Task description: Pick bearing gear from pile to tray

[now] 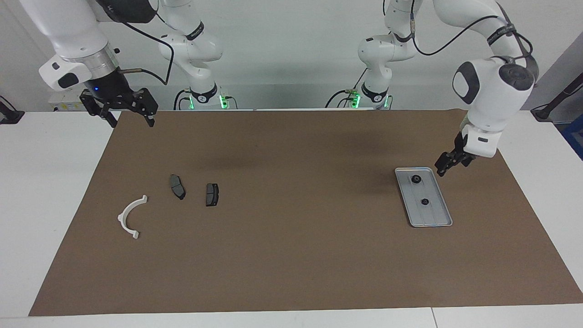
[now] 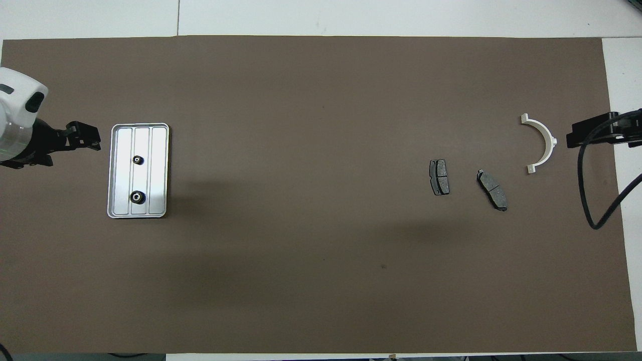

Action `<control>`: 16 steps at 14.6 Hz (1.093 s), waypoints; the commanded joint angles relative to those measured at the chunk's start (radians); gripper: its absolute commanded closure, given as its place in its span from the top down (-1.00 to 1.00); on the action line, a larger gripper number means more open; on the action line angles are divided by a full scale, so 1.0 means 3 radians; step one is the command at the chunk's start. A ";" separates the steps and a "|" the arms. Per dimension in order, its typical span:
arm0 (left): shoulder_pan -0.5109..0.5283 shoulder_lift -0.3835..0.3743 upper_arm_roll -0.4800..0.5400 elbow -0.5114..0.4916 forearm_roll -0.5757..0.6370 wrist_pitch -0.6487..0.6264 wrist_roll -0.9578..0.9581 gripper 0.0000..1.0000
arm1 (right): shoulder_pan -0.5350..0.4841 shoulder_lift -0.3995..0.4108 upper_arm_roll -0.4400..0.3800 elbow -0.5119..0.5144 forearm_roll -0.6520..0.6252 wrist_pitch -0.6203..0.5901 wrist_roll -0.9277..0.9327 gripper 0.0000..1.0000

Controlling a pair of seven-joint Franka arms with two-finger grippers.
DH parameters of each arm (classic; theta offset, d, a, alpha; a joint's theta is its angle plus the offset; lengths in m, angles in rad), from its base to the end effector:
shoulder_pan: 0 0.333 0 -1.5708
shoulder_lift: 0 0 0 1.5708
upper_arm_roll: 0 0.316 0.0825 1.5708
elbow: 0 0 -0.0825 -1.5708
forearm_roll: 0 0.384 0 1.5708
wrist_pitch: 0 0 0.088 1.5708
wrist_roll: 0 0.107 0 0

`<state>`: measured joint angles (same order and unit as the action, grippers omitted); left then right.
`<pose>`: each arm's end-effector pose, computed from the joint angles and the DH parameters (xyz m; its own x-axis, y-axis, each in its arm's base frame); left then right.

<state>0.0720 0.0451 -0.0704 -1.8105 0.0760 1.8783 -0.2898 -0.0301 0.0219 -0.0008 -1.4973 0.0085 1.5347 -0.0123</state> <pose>0.5788 0.0073 0.5115 0.9635 0.2647 0.0410 0.2668 -0.9619 -0.0605 0.5580 -0.0163 0.6437 0.9997 -0.0183 0.0156 -0.0182 -0.9998 -0.0083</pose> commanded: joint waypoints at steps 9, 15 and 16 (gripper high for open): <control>-0.0183 -0.0263 -0.0001 0.0282 -0.0146 -0.0846 0.0066 1.00 | -0.0048 -0.0093 0.0023 -0.0112 -0.0018 0.0069 -0.0076 1.00; -0.0424 -0.0273 0.0168 0.0333 -0.0243 -0.0662 0.0102 1.00 | -0.0048 -0.0093 0.0023 -0.0112 -0.0018 0.0064 -0.0076 1.00; -0.0424 -0.0268 0.0168 0.0344 -0.0258 -0.0667 0.0102 1.00 | -0.0053 -0.0093 0.0023 -0.0117 -0.0018 0.0064 -0.0076 1.00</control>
<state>-0.0365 -0.0360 -0.0419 -1.7234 0.0222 1.6756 -0.2713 -0.0309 0.0212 -0.0011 -1.4973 0.0085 1.5347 -0.0123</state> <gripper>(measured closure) 0.000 0.000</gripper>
